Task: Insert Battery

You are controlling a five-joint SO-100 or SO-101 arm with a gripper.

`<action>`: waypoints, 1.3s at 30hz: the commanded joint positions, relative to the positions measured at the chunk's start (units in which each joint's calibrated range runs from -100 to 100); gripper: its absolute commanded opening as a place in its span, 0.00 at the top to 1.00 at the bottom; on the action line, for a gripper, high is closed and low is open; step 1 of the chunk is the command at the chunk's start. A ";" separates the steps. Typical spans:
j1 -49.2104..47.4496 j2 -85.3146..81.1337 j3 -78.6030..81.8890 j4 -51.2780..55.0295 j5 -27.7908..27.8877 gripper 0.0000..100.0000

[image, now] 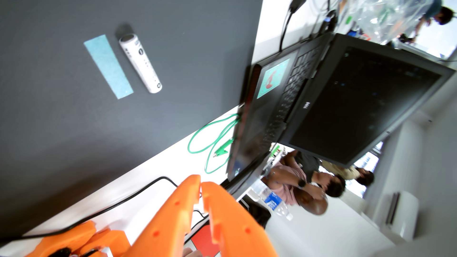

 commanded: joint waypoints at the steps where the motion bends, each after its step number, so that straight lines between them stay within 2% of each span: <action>1: 1.01 20.82 -17.47 7.81 2.41 0.98; 6: 2.42 42.08 -29.17 13.49 6.38 0.98; 15: 3.49 64.50 -36.20 7.05 8.75 0.98; 23: 3.13 73.17 -36.11 3.07 12.04 0.98; 30: 3.25 75.92 -36.11 2.56 13.43 0.88; 39: 3.37 79.17 -36.11 2.56 14.56 0.88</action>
